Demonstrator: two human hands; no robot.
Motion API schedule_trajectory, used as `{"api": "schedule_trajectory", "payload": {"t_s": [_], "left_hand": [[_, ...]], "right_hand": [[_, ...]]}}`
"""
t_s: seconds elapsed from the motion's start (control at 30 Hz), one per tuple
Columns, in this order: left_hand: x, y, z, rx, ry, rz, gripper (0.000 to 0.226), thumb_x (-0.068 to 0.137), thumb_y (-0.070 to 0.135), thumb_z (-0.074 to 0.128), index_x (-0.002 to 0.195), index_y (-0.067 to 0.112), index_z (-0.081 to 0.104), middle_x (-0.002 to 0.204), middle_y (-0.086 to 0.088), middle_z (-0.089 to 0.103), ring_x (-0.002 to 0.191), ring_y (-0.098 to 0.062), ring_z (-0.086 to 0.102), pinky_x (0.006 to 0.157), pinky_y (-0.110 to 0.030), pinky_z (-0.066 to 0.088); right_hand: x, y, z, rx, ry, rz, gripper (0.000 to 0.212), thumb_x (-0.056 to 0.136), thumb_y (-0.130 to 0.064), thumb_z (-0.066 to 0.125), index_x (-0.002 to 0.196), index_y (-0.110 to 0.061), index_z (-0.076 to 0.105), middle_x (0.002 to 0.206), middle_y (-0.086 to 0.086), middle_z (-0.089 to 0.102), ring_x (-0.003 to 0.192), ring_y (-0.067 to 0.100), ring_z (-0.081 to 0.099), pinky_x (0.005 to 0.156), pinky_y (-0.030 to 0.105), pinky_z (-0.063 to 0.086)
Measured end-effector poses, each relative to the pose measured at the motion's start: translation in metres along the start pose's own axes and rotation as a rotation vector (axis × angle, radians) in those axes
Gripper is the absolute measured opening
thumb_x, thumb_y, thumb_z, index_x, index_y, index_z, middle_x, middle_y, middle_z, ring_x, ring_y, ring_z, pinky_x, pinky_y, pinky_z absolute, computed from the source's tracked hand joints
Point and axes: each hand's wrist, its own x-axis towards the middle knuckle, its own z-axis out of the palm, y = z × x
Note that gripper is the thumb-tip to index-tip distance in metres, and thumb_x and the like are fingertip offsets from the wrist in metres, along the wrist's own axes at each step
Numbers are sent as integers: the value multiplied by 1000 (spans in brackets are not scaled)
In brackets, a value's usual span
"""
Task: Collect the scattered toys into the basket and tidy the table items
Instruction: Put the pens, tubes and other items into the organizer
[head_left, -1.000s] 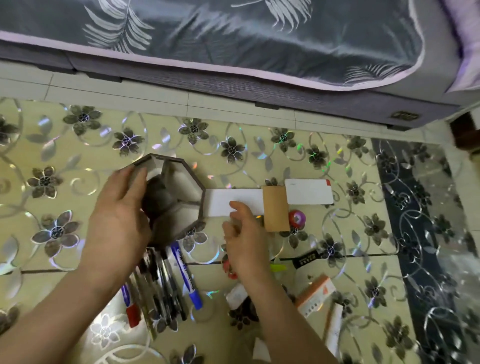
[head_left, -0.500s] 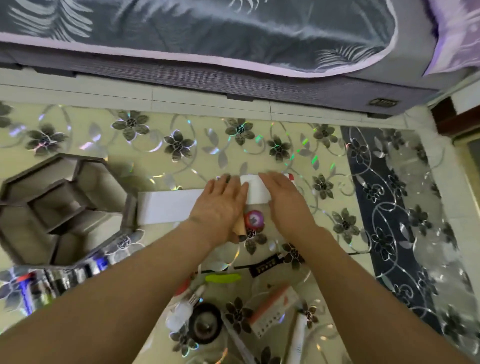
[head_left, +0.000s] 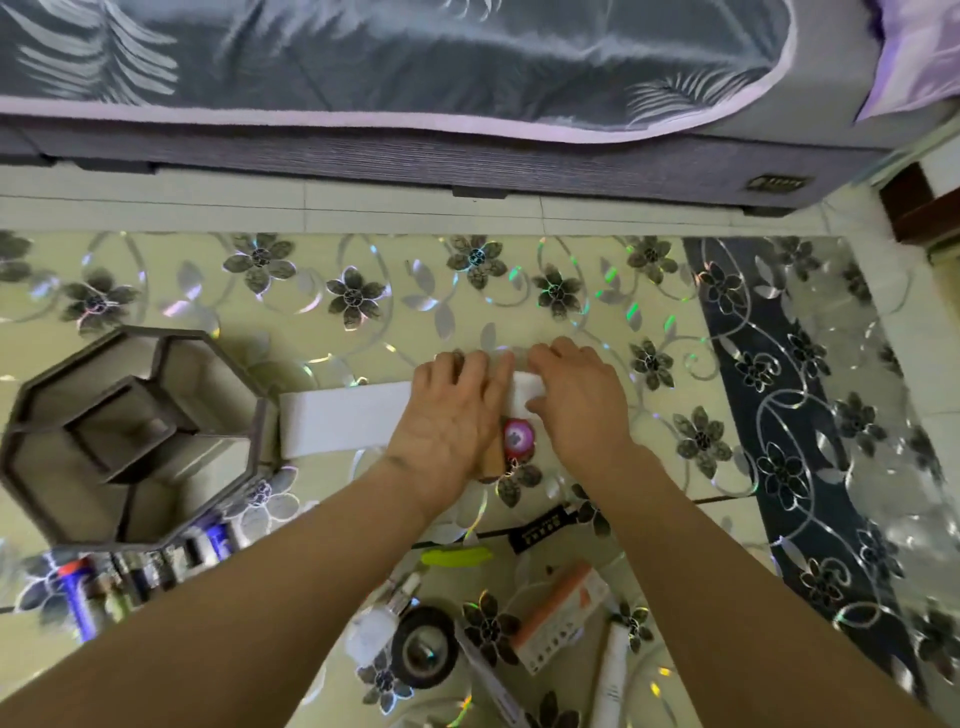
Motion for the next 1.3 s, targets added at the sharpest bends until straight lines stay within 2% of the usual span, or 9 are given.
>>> {"api": "schedule_trajectory", "payload": {"t_s": [0.13, 0.27, 0.37, 0.5, 0.63, 0.77, 0.93, 1.1, 1.3], "left_hand": [[-12, 3, -18, -182, 52, 64, 79, 61, 25, 78, 133, 12, 46, 103, -9, 60, 93, -26, 58, 87, -32, 48], [-53, -28, -57, -546, 249, -118, 39, 60, 17, 82, 96, 19, 68, 84, 0, 62, 75, -21, 60, 69, -31, 50], [-103, -85, -106, -706, 422, -320, 19, 80, 27, 67, 100, 27, 66, 91, 8, 67, 84, -14, 62, 71, -32, 48], [-159, -176, -134, -559, 486, -568, 24, 82, 28, 67, 106, 30, 64, 89, 5, 72, 83, -20, 66, 72, -35, 52], [-188, -231, -119, -455, 419, -673, 25, 79, 26, 70, 103, 28, 65, 88, -4, 73, 82, -28, 66, 68, -33, 47], [-197, -239, -93, -516, 361, -636, 22, 76, 22, 74, 95, 27, 67, 81, -2, 72, 74, -22, 65, 63, -29, 43], [-196, -230, -67, -504, 312, -490, 16, 79, 21, 70, 94, 24, 70, 85, 1, 73, 82, -23, 67, 67, -31, 48], [-204, -228, -47, -462, 270, -389, 22, 85, 18, 62, 103, 26, 69, 94, 3, 71, 85, -21, 66, 59, -17, 22], [-220, -229, -42, -452, 324, -418, 34, 77, 18, 58, 108, 27, 69, 102, 2, 72, 87, -23, 68, 68, -27, 52]], "right_hand": [[-33, -11, -7, 115, 166, 42, 20, 70, -11, 74, 80, -15, 59, 68, 5, 60, 73, 28, 52, 59, 33, 38], [-67, -36, -27, 342, 293, 118, 16, 84, -15, 68, 99, -19, 61, 76, 4, 60, 79, 27, 50, 60, 31, 31], [-86, -72, -46, 542, 300, 180, 19, 89, -32, 58, 108, -30, 57, 81, 0, 56, 78, 22, 56, 65, 34, 45], [-94, -120, -69, 740, 273, 147, 17, 89, -40, 52, 105, -35, 56, 91, 0, 58, 80, 17, 62, 71, 41, 53], [-86, -168, -91, 941, 247, 68, 16, 91, -21, 61, 99, -34, 57, 88, -5, 63, 68, 6, 58, 62, 27, 45], [-62, -213, -112, 1101, 261, -29, 14, 90, -11, 61, 99, -22, 58, 88, -16, 64, 79, 1, 63, 68, 18, 50], [-20, -249, -121, 1100, 221, -196, 14, 88, -13, 59, 95, -25, 59, 83, -2, 66, 83, 21, 66, 72, 42, 54], [10, -281, -96, 944, 75, -347, 14, 83, -17, 60, 97, -18, 63, 85, -4, 66, 84, 18, 67, 76, 48, 54], [14, -293, -54, 835, -90, -396, 16, 84, -14, 59, 98, -18, 64, 90, 3, 67, 88, 23, 63, 82, 46, 50]]}}
